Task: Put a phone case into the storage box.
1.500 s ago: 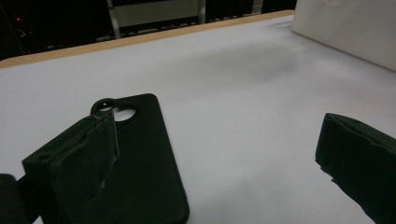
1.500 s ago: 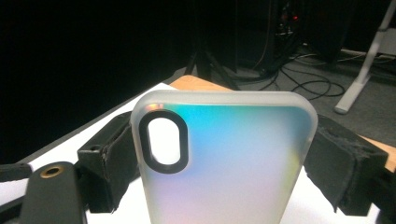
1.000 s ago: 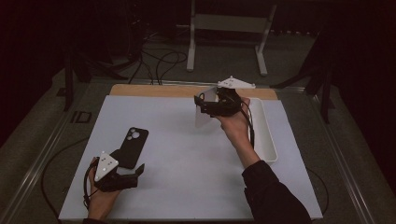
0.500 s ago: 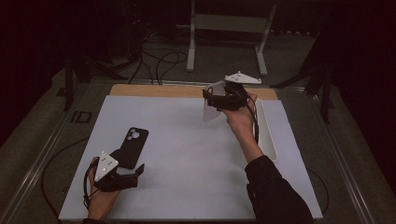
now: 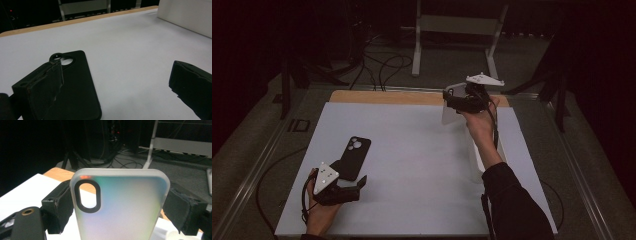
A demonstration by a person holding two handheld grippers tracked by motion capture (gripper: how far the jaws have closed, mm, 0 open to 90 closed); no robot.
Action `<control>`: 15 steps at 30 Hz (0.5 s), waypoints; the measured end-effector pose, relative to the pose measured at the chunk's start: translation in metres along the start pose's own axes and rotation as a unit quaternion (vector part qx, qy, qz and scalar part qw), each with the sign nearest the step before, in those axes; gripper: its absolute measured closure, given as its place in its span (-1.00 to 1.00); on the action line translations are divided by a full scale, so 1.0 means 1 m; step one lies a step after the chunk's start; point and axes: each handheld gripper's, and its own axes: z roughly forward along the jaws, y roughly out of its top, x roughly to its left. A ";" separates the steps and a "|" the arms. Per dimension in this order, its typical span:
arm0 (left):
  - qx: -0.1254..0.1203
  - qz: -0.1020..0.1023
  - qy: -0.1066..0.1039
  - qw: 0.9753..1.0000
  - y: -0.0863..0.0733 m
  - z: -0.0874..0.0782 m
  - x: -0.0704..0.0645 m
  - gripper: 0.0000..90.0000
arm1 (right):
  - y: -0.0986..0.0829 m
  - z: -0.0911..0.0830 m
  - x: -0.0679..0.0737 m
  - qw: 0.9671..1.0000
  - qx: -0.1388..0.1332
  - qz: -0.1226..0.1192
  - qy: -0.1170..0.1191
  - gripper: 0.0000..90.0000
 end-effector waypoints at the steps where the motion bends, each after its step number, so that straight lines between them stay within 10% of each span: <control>1: 0.000 0.000 0.001 1.000 0.000 0.000 0.000 -1.00 | 0.000 0.000 -0.002 1.000 0.000 0.002 -0.004 -0.63; 15: -0.002 0.000 0.001 1.000 0.000 -0.001 0.000 -1.00 | 0.003 0.001 -0.029 0.999 0.004 0.021 -0.045 -0.63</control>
